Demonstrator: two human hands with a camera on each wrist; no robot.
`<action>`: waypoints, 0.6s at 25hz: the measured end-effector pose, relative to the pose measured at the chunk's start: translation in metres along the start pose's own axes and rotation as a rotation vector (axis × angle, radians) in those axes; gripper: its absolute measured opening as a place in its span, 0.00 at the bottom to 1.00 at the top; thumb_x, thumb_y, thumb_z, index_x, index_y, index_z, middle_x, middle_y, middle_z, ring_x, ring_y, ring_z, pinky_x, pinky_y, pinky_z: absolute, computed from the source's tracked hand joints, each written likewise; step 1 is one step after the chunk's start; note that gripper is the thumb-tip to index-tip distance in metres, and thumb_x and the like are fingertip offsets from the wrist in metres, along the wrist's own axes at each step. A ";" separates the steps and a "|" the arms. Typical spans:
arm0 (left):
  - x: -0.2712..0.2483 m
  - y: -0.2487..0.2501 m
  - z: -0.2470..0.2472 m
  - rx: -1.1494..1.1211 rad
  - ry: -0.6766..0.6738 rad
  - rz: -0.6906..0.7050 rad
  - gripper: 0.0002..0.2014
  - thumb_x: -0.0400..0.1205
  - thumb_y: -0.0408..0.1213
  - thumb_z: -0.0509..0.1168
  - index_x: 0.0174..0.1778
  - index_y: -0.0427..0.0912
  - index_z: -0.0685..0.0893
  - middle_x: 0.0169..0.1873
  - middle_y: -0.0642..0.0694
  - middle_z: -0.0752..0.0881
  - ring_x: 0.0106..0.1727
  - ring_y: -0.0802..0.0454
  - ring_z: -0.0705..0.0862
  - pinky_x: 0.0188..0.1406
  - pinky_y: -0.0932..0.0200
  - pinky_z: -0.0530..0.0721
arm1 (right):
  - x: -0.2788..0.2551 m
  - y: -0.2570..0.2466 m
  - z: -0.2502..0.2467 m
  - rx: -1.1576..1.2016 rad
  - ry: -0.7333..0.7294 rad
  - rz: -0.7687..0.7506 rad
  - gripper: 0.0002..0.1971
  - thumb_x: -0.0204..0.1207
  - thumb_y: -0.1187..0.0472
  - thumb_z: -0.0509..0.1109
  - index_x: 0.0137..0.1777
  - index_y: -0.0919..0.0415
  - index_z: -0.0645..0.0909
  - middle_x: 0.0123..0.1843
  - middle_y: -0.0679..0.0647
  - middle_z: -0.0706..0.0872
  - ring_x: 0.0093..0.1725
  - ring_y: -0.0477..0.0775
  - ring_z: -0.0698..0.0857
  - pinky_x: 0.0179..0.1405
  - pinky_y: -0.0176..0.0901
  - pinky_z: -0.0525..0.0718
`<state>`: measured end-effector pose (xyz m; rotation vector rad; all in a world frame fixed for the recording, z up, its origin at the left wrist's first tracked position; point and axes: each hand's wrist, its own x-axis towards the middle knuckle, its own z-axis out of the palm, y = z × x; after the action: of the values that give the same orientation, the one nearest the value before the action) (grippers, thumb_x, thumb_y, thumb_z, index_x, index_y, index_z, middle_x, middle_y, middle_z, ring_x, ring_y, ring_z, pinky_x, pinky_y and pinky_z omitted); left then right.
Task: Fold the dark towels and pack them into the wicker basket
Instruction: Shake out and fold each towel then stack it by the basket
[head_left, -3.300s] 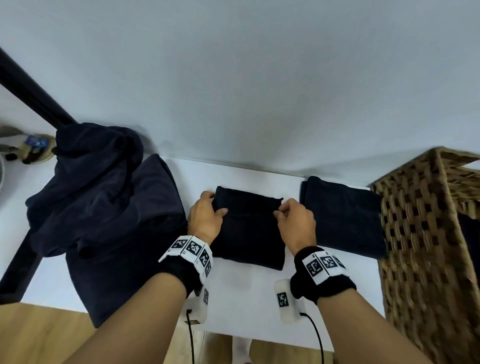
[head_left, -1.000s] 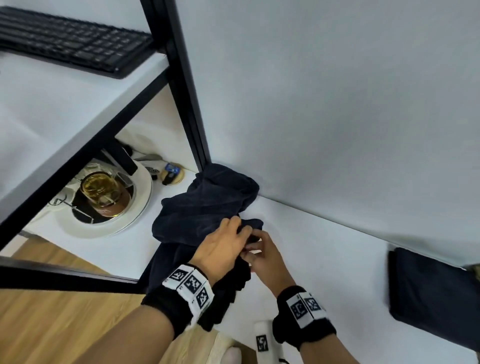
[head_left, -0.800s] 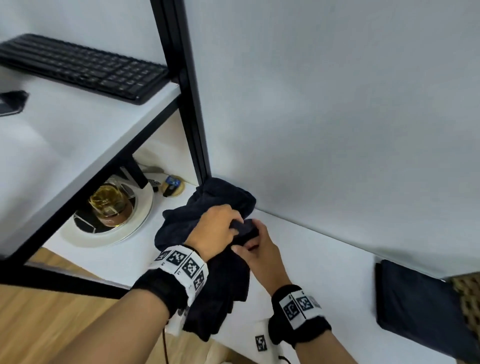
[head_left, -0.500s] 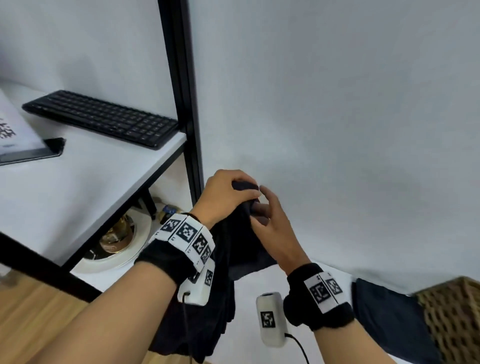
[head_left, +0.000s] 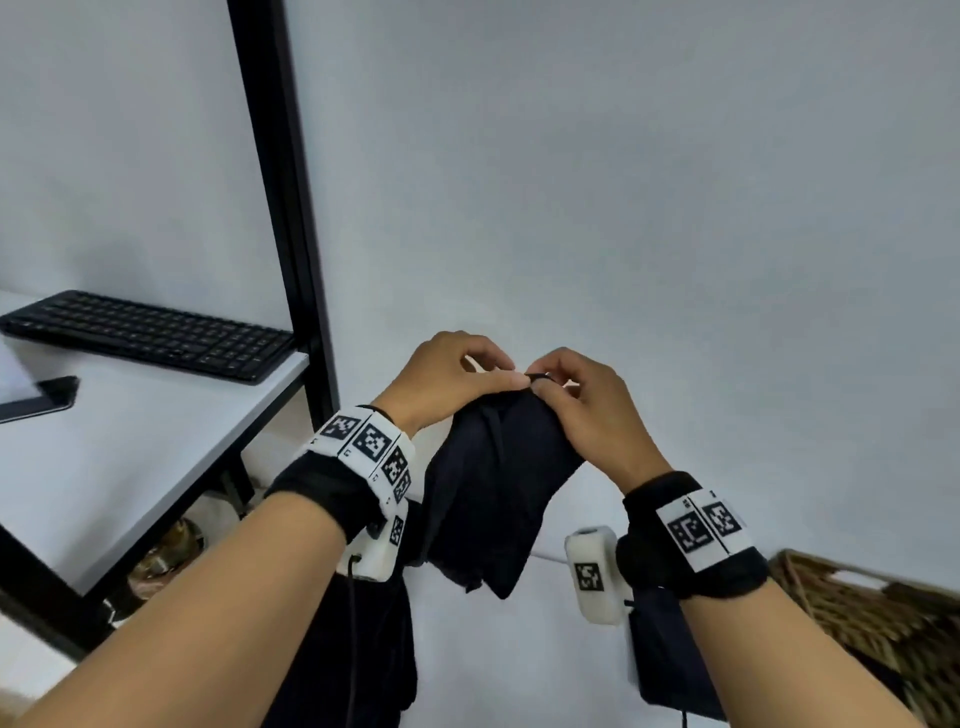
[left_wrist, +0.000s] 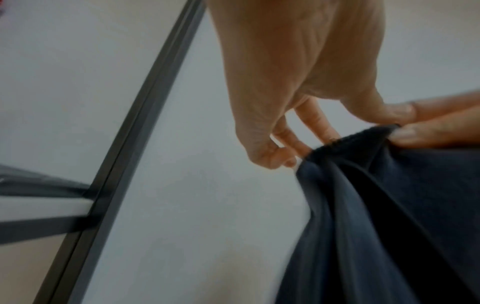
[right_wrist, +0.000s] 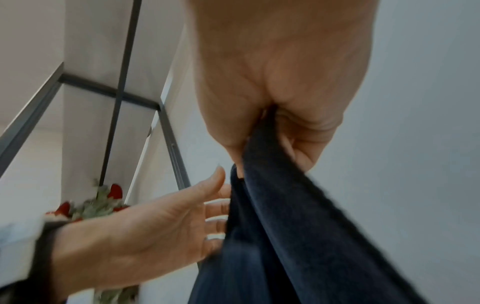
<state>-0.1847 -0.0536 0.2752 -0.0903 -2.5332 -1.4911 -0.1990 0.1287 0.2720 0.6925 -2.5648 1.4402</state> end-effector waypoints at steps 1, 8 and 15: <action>0.000 0.004 0.003 0.067 -0.058 0.008 0.08 0.72 0.48 0.77 0.42 0.50 0.90 0.41 0.55 0.89 0.45 0.59 0.85 0.46 0.67 0.79 | 0.005 -0.002 -0.008 -0.047 -0.025 -0.034 0.06 0.77 0.62 0.68 0.44 0.51 0.85 0.40 0.45 0.87 0.43 0.44 0.83 0.44 0.36 0.79; 0.007 0.032 0.015 0.182 -0.070 0.041 0.01 0.75 0.34 0.69 0.41 0.44 0.85 0.36 0.47 0.87 0.38 0.54 0.83 0.36 0.68 0.75 | -0.001 0.021 -0.063 -0.133 -0.140 0.142 0.07 0.77 0.57 0.71 0.39 0.58 0.81 0.35 0.48 0.83 0.37 0.46 0.81 0.43 0.41 0.83; 0.013 0.066 0.048 0.143 -0.251 0.128 0.16 0.72 0.44 0.77 0.54 0.51 0.84 0.38 0.57 0.85 0.43 0.58 0.83 0.40 0.73 0.76 | 0.009 -0.004 -0.070 0.053 -0.113 0.073 0.08 0.78 0.58 0.70 0.46 0.63 0.84 0.36 0.59 0.83 0.37 0.49 0.81 0.40 0.43 0.78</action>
<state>-0.1937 0.0202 0.3121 -0.4347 -2.7594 -1.3189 -0.2129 0.1821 0.3155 0.7145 -2.6713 1.5381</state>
